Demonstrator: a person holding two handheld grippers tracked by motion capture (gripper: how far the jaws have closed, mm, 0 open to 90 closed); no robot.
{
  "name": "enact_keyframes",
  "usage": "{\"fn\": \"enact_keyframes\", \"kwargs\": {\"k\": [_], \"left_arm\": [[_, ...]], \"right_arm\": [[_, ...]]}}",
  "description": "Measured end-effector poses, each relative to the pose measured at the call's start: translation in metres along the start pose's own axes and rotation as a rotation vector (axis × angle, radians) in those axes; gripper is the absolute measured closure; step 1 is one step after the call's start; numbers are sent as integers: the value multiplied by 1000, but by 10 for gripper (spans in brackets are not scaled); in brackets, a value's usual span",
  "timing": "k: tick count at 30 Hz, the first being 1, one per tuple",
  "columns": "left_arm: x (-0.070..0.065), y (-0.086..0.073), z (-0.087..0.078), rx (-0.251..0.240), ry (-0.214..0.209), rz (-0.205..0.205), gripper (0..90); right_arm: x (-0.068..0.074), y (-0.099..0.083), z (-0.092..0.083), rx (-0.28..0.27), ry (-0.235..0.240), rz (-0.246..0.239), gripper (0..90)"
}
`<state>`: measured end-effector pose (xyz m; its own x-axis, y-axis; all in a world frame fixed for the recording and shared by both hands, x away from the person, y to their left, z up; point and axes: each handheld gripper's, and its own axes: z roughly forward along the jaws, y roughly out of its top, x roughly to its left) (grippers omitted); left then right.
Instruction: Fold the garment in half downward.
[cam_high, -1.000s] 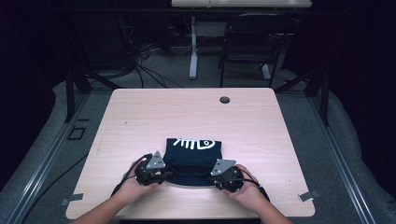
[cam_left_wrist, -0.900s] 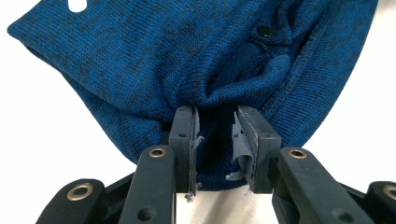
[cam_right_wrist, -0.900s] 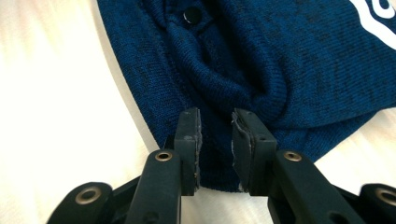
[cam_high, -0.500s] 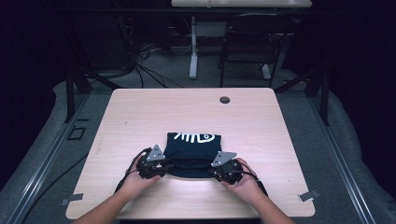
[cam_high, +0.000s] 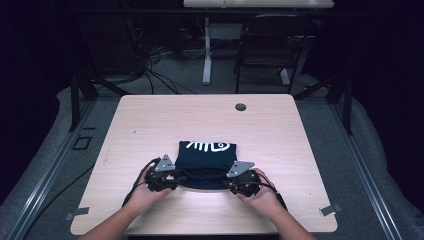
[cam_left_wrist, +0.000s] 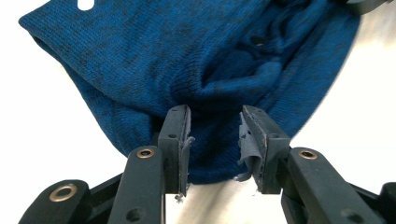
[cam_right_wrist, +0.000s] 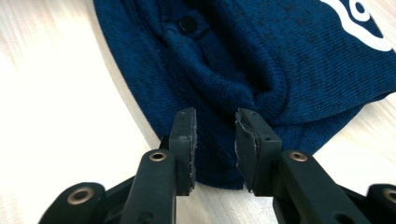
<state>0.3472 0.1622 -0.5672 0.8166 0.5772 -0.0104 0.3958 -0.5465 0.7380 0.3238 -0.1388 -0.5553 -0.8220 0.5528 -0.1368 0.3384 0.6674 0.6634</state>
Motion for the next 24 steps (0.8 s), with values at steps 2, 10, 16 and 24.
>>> {"fn": "enact_keyframes", "kwargs": {"k": [2,10,16,24], "left_arm": [[-2,0,-7,-16,-8,-2,611],[-6,-6,-35,-58,33,-18,560],[-5,-16,-46,-66,47,-62,562],[-2,-37,-57,-65,55,-117,533]], "right_arm": [[1,0,-4,-5,-1,-7,673],[6,-5,-26,-26,-8,25,628],[10,-11,-38,-44,-42,56,606],[13,-23,-53,-46,-38,107,556]]}}
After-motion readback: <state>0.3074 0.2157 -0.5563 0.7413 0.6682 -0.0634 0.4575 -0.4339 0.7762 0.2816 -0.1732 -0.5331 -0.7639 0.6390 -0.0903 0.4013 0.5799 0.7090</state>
